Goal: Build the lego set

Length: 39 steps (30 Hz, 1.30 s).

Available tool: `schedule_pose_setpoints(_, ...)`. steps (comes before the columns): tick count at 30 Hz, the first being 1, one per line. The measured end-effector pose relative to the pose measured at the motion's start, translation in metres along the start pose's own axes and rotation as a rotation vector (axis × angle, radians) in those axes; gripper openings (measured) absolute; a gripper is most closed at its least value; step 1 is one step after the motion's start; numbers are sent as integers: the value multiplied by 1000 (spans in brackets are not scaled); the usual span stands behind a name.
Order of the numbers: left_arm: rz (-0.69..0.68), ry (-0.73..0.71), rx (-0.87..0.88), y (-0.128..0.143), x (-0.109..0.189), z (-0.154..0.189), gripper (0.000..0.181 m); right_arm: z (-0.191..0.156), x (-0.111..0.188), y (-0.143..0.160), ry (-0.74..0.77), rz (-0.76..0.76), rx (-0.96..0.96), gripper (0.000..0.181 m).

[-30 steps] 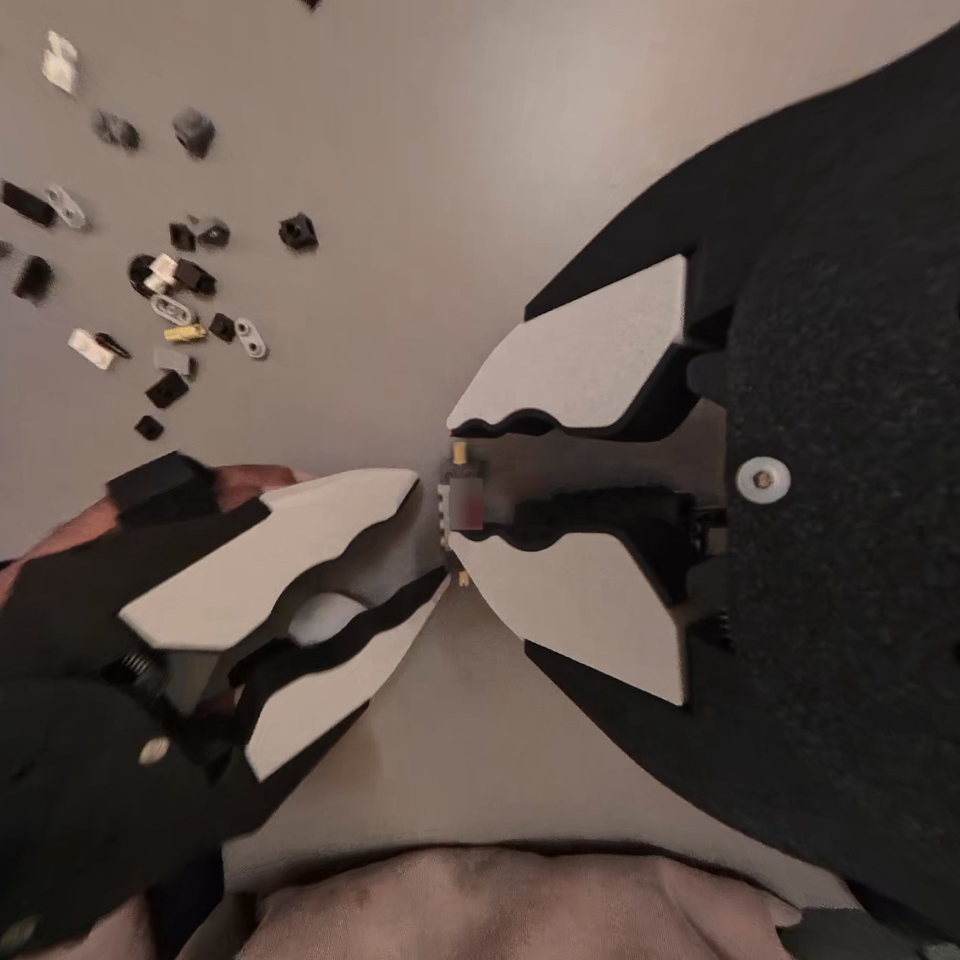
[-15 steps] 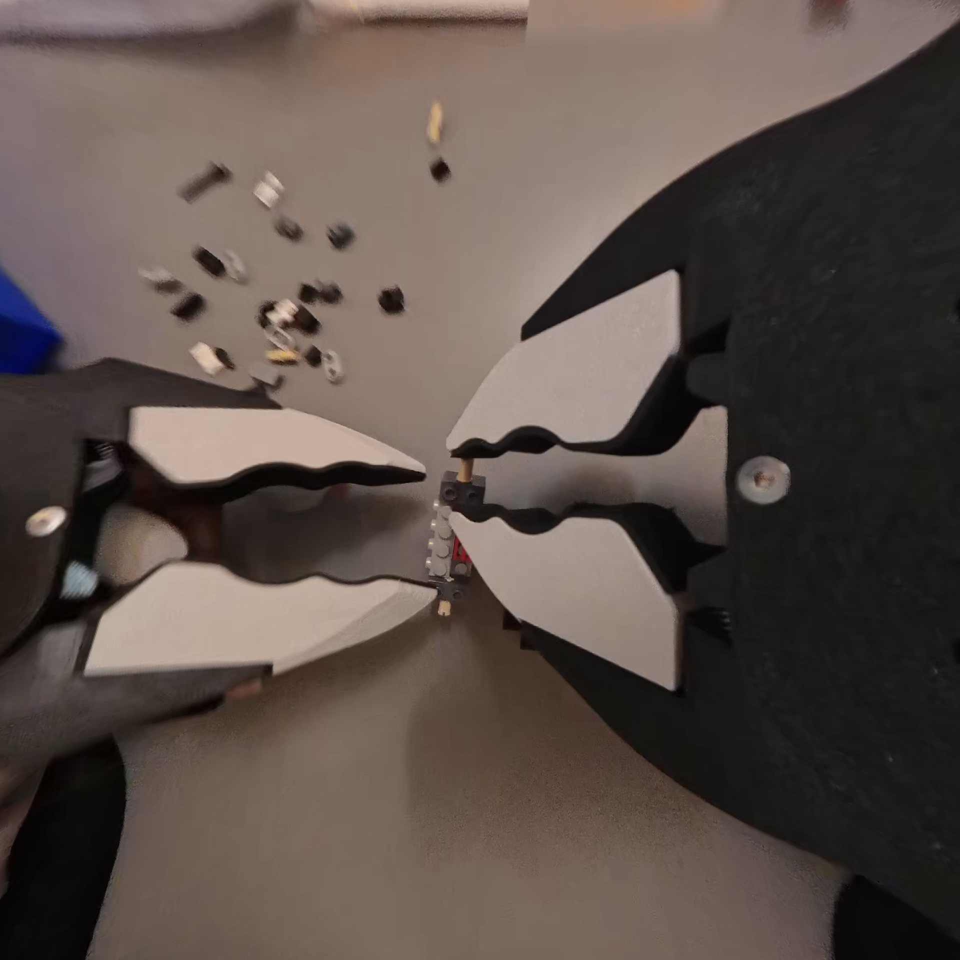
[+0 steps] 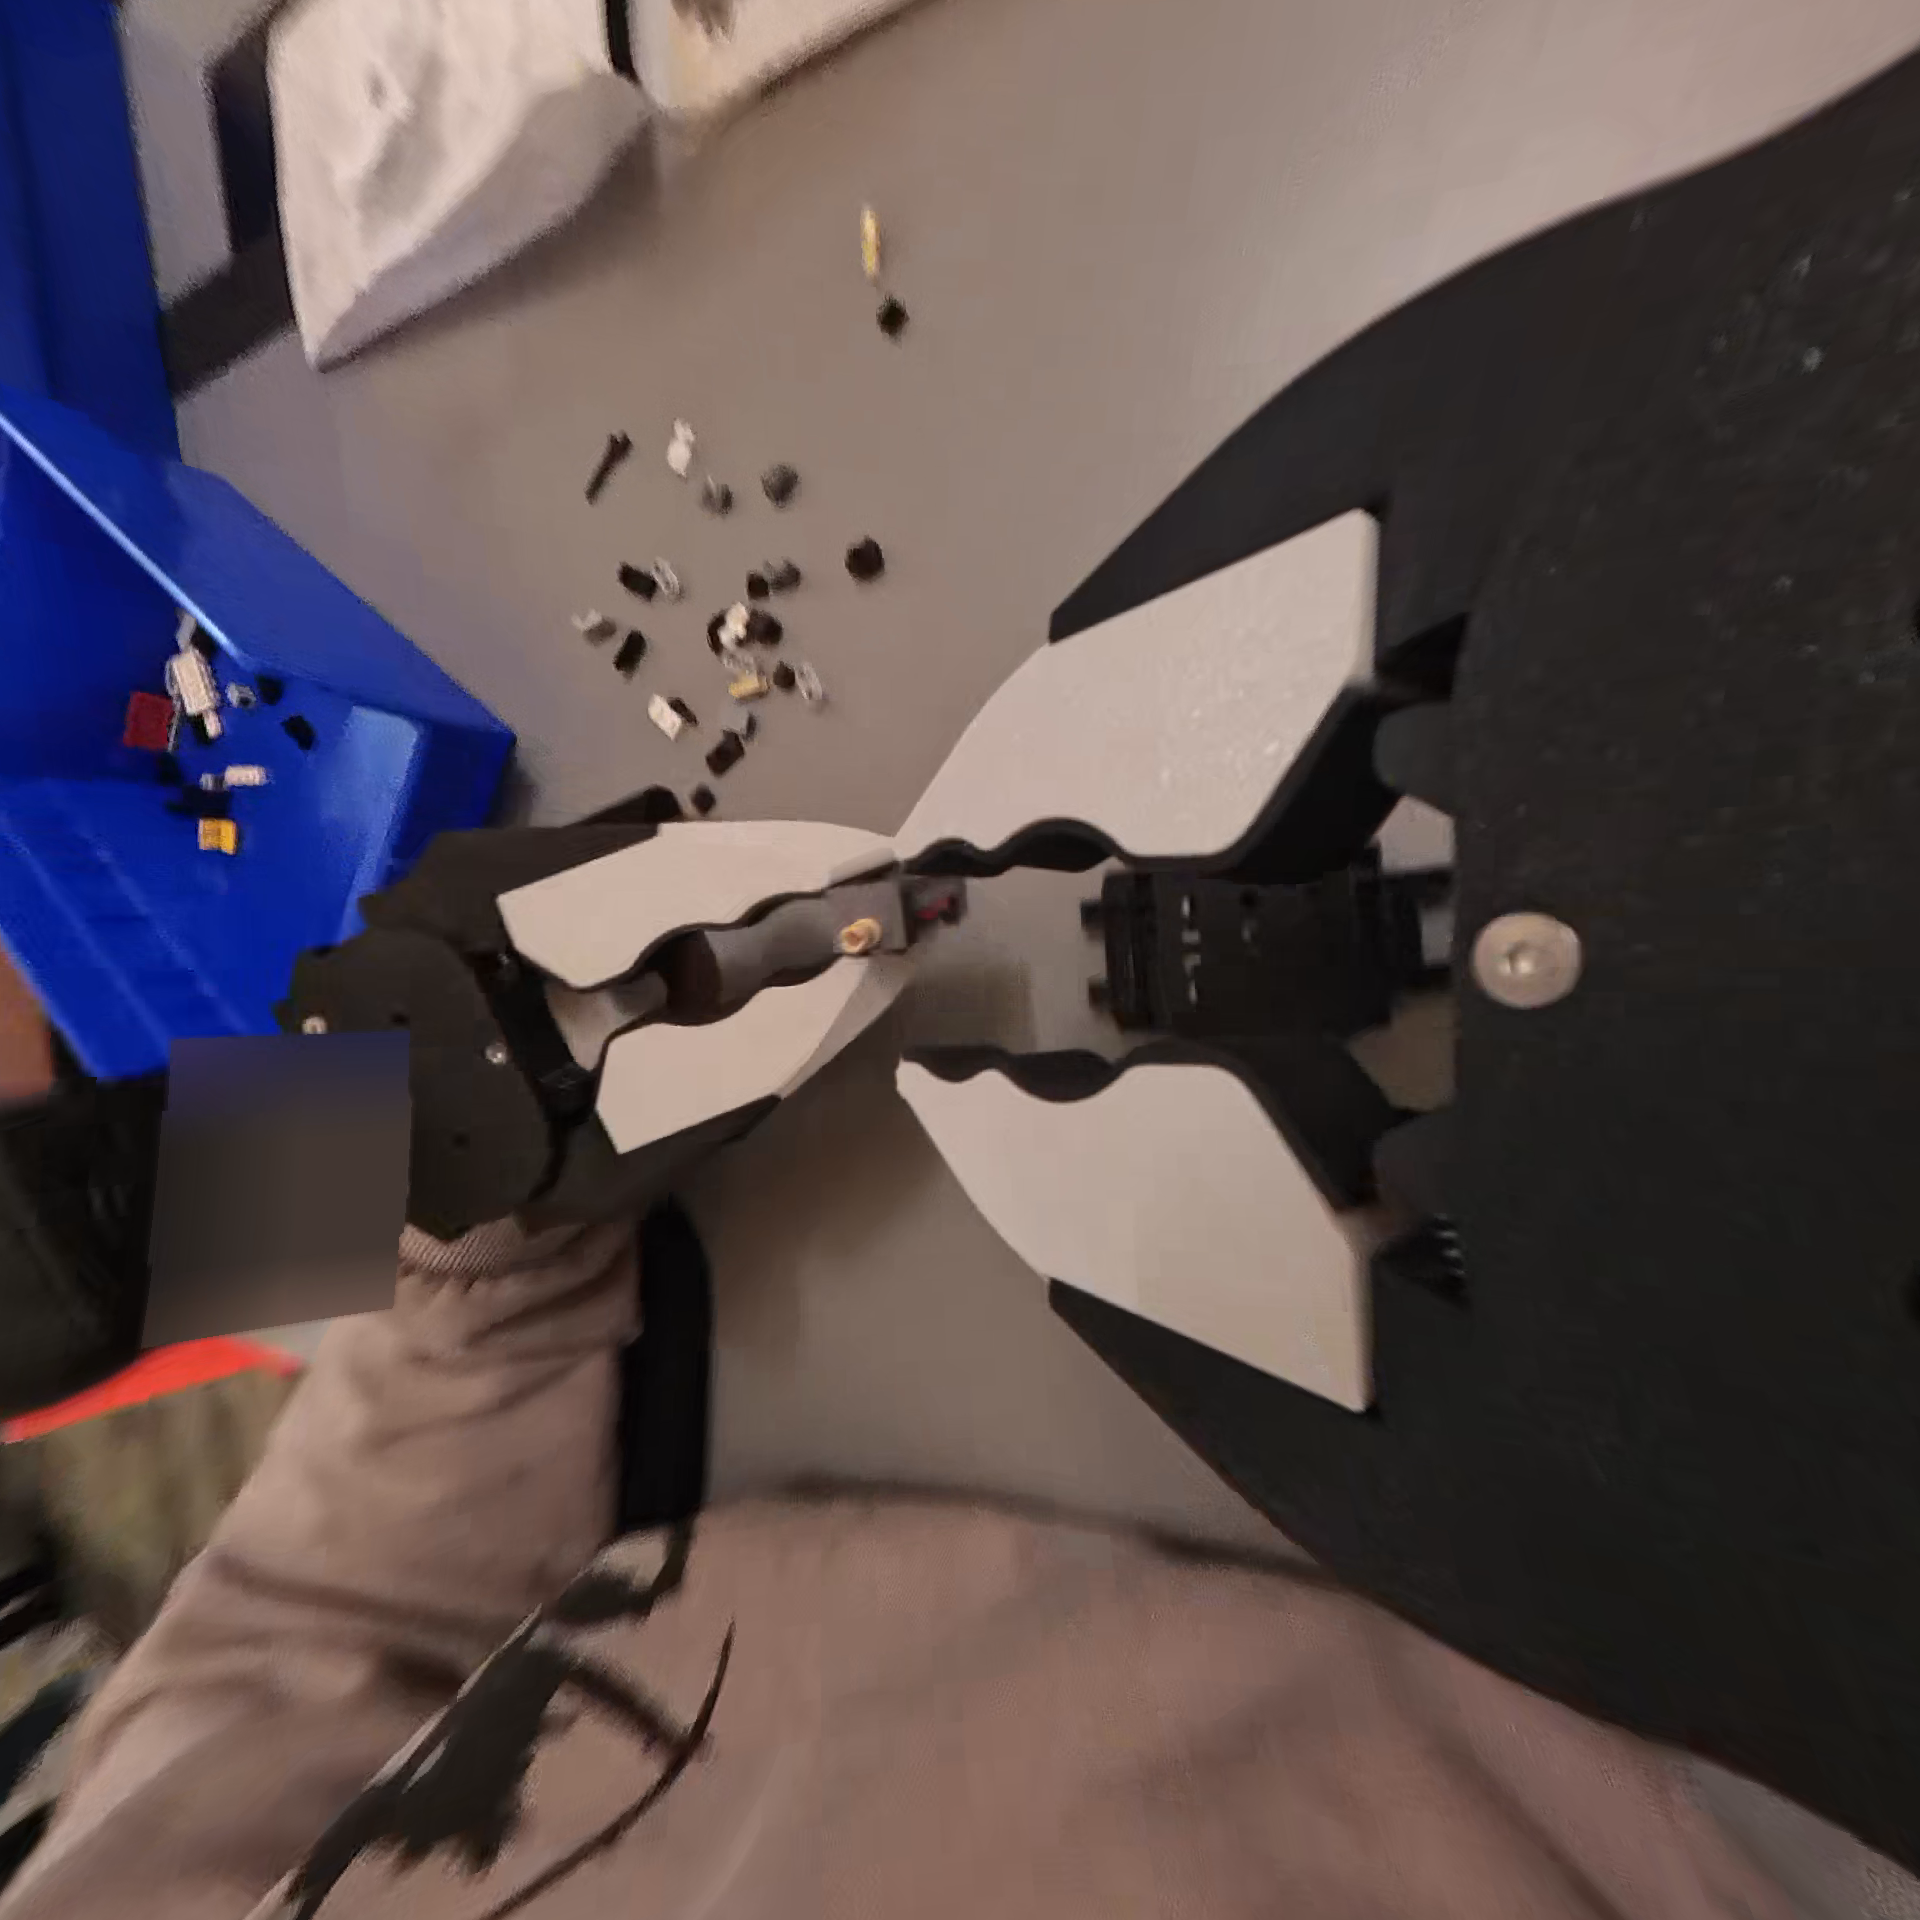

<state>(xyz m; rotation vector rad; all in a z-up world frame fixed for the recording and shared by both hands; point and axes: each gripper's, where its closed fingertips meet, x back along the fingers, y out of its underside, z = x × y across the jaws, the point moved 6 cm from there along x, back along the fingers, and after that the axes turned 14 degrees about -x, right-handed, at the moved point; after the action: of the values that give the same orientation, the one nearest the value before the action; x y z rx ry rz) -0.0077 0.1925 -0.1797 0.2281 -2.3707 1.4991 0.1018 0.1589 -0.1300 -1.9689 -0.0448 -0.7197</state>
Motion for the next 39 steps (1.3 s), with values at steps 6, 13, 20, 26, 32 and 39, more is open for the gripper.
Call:
schedule_pose_setpoints(6,58,-154,-400,-23,4,14,12,-4,-12,14,-255,24,-295,63)
schedule_pose_setpoints(13,62,-257,-653,-39,6,26,13,-4,-18,18,-453,51,-446,73)
schedule_pose_setpoints(20,80,-238,-597,-39,5,25,20,-8,-17,19,-407,73,-334,68)
schedule_pose_setpoints(26,146,3,-103,-21,11,8,51,-1,-12,26,-92,139,-80,68)
schedule_pose_setpoints(32,225,169,150,-21,6,12,57,-16,-23,34,113,142,207,68)
schedule_pose_setpoints(39,188,185,118,-18,2,17,51,-18,-28,33,168,136,283,68)
